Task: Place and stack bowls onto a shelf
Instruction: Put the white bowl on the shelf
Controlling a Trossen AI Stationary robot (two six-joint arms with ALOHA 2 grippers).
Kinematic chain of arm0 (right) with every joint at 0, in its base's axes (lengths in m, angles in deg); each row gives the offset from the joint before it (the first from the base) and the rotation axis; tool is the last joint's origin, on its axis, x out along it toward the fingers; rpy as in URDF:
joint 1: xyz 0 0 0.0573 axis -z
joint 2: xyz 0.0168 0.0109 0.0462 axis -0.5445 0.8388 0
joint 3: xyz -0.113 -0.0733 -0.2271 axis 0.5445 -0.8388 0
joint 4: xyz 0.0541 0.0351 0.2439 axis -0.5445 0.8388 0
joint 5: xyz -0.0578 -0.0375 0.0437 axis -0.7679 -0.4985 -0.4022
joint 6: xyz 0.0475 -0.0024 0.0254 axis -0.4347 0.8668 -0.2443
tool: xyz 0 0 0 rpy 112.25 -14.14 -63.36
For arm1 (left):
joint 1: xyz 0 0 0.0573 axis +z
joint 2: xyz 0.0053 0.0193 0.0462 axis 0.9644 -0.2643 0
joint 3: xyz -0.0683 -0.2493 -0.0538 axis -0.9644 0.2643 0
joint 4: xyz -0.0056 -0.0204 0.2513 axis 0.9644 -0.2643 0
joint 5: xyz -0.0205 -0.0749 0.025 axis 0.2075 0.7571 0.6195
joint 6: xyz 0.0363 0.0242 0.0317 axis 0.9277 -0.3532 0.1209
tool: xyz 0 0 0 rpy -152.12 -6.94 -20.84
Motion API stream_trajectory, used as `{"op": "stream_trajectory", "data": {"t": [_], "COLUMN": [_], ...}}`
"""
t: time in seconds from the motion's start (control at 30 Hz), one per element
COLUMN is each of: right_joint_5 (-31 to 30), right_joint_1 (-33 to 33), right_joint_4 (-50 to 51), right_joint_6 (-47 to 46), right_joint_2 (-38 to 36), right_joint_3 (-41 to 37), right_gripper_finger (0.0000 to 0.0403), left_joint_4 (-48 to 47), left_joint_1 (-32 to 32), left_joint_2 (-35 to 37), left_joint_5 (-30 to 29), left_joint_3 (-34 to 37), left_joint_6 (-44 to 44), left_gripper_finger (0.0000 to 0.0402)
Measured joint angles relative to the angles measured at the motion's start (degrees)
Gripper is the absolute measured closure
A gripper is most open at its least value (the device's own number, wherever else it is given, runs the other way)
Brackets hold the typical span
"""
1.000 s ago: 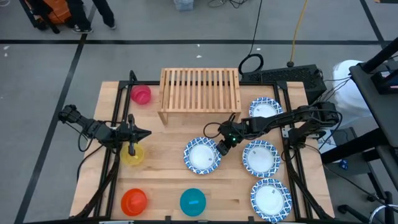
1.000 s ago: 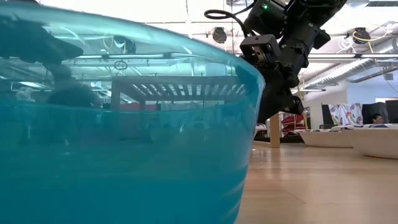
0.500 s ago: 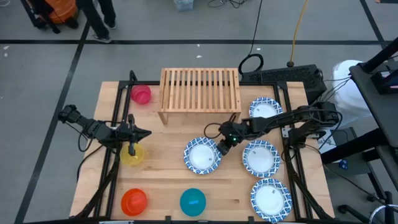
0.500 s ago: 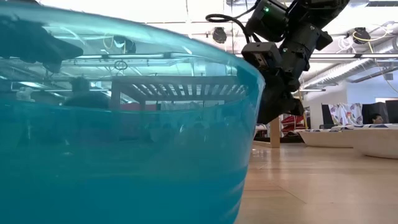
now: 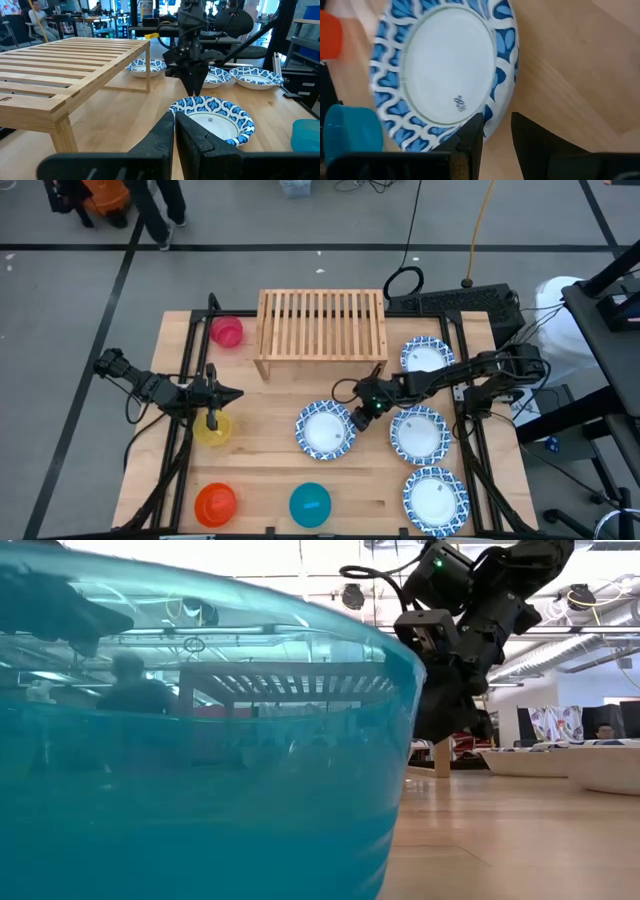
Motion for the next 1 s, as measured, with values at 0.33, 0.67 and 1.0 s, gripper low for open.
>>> {"op": "stream_trajectory", "data": {"t": [0.33, 0.67, 1.0], "right_joint_5": [0.1, 0.1, 6.2], "right_joint_1": [0.0, 0.0, -0.3], "right_joint_4": [-8.8, -8.9, -22.9], "right_joint_6": [0.1, 0.1, -0.4], "right_joint_2": [0.0, 1.5, 9.3], "right_joint_3": [-2.7, -2.7, -2.7], "right_gripper_finger": [0.031, 0.031, 0.031], "left_joint_4": [0.0, 0.0, 0.3], "left_joint_1": [0.0, 0.0, 0.0], "left_joint_2": [0.0, 0.0, 0.0], "left_joint_5": [0.0, 0.0, 0.0], "left_joint_3": [0.0, 0.0, 0.0], "left_joint_6": [0.0, 0.0, 0.2], "left_gripper_finger": [0.0378, 0.0378, 0.0378]}}
